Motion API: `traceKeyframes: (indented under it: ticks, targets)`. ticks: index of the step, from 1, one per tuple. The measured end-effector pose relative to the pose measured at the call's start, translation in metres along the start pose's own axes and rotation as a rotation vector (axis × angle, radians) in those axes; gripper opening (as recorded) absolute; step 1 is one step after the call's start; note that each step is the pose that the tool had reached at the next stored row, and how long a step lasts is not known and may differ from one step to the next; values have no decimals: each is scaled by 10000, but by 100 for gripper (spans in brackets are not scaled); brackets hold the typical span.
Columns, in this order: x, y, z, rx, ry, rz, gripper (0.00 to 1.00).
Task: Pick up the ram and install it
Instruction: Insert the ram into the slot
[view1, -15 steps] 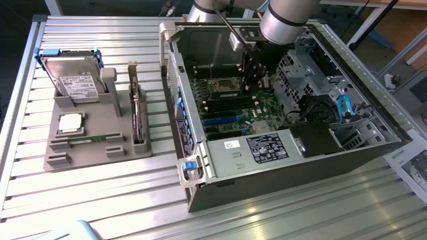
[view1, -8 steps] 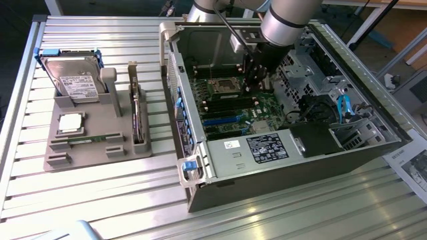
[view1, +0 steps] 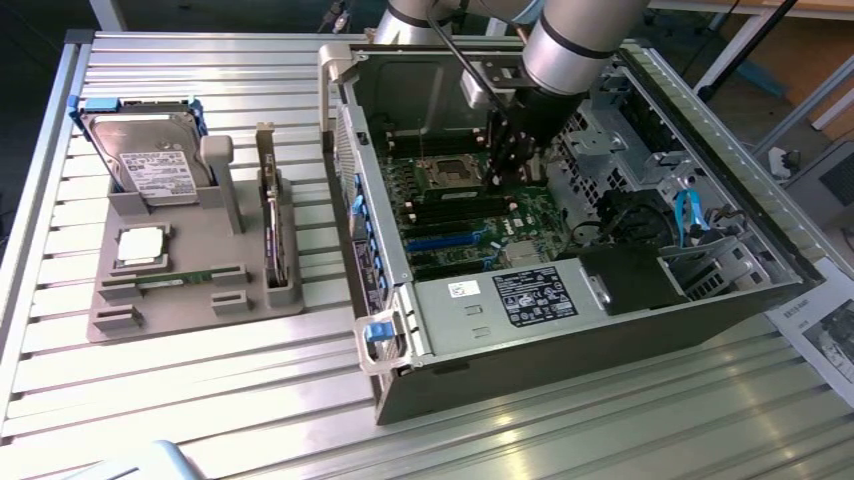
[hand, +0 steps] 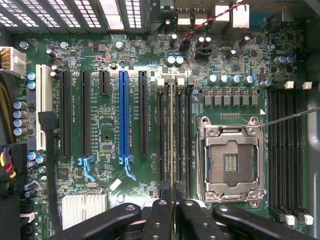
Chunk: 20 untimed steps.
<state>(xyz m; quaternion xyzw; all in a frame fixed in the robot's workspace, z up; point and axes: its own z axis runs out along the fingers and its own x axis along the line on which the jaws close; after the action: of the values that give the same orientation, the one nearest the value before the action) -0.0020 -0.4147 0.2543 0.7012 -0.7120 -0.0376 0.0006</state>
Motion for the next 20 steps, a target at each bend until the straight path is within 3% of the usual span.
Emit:
traceKeyframes:
  ticks: [20]
  targets:
    - [8,-6,106,-1,4,0,12]
